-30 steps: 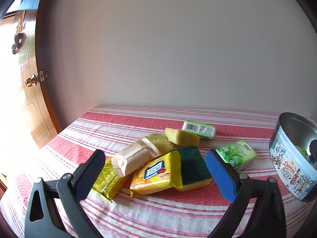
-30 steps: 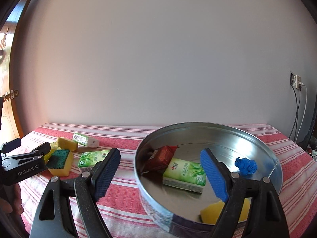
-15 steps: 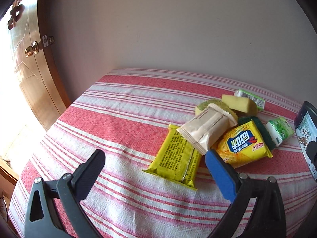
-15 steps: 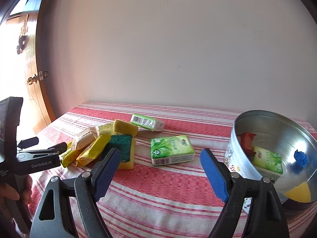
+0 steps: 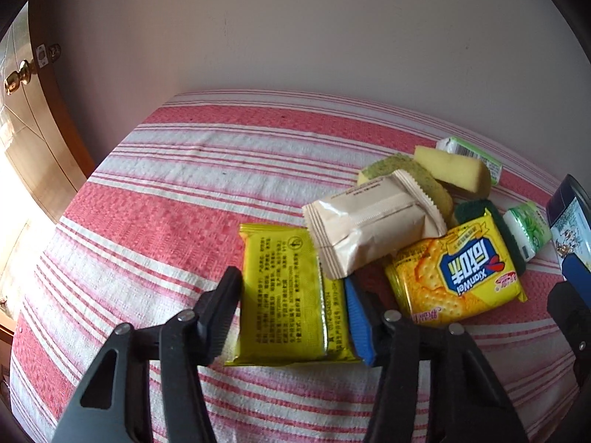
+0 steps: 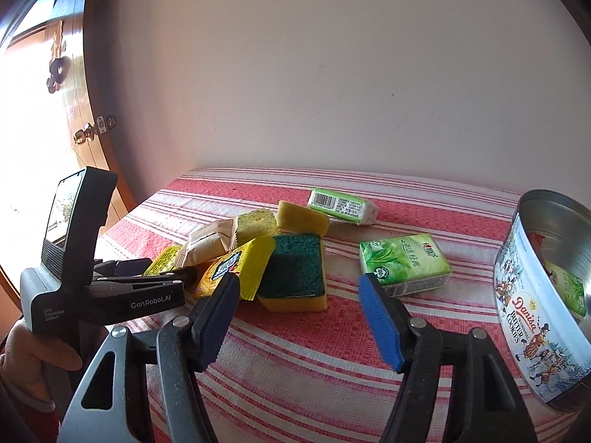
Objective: Organize objects
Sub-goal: 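Grasp the yellow packet with the left tool while the right tool grasps the yellow cracker packet, then carry both yellow packets with both tools over the tin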
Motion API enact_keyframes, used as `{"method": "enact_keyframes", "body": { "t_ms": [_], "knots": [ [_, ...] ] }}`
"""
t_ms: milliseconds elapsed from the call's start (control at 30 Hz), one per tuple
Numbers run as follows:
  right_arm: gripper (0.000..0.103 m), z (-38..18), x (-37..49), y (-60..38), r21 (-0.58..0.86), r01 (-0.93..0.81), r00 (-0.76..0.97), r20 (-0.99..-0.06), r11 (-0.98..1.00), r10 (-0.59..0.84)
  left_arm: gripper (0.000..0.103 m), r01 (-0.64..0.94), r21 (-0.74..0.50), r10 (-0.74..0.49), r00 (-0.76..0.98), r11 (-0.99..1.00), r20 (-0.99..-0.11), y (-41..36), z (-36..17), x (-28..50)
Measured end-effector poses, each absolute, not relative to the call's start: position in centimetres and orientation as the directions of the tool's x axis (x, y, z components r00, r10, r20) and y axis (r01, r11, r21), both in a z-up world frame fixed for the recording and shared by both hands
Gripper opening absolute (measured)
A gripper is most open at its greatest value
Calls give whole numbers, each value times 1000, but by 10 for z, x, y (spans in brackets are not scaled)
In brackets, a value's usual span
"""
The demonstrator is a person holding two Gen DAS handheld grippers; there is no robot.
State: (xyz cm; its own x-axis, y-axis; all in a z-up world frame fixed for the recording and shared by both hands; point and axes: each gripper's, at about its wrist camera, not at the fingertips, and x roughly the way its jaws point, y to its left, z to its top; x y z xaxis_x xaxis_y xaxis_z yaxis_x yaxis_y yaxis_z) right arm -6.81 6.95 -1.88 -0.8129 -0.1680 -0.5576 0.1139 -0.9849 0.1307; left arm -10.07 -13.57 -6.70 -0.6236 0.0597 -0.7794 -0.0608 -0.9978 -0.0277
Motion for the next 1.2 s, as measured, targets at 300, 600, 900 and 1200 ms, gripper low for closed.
{"method": "enact_keyframes", "body": {
  "t_ms": [300,600,900,1200],
  "knots": [
    [69,-33,-95,58,222,150,-751,-608,-963,-257,49,-32,-126,110,-724,-992,-681,-158,-46,-61],
    [62,-35,-114,23,157,184,-734,-635,-970,-242,49,104,-294,109,-773,-950,-626,-202,-44,-55],
    [35,-37,-125,8,189,219,-708,-645,-957,-289,49,91,-326,140,-773,-941,-619,-204,-46,-60],
    [21,-29,-108,39,323,226,-709,-592,-919,-383,49,117,-327,112,-789,-938,-604,-206,-45,-54]
  ]
}}
